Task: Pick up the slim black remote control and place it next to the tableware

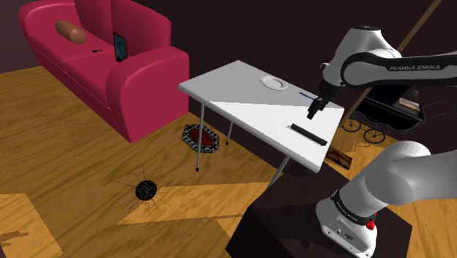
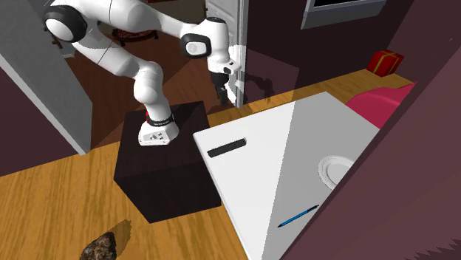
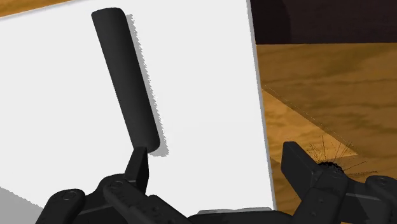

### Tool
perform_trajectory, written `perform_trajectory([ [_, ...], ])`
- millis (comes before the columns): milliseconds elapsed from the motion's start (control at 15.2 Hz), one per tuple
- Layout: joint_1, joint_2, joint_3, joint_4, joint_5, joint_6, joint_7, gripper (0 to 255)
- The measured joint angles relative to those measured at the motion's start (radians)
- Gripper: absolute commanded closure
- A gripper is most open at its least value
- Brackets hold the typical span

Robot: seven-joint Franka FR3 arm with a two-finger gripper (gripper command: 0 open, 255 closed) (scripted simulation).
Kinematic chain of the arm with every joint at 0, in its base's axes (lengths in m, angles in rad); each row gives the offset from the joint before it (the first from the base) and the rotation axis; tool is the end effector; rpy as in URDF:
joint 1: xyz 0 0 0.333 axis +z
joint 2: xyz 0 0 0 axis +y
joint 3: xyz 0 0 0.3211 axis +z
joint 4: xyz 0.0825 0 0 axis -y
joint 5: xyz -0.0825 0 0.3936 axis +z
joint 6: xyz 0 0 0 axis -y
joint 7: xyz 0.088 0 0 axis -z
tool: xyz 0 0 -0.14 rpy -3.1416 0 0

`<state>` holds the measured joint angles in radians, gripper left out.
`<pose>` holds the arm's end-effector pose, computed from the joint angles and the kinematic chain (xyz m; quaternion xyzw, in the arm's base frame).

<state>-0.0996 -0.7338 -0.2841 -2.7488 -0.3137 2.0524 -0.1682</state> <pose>0.3059 -0.1373 0.3865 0.9989 -0.0023 0.0039 0.0476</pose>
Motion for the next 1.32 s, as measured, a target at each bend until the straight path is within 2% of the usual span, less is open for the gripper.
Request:
perform_trajectory([
  [330, -0.029, 0.156, -0.131, -0.036, -0.073, 0.21, -0.116, 0],
  [594, -0.02, 0.311, -0.226, -0.03, -0.088, 0.371, -0.206, 0],
  [792, 0.004, 0.454, -0.31, -0.002, -0.058, 0.495, -0.305, 0],
  [1320, 0.048, 0.624, -0.366, -0.007, 0.031, 0.666, -0.389, 0],
])
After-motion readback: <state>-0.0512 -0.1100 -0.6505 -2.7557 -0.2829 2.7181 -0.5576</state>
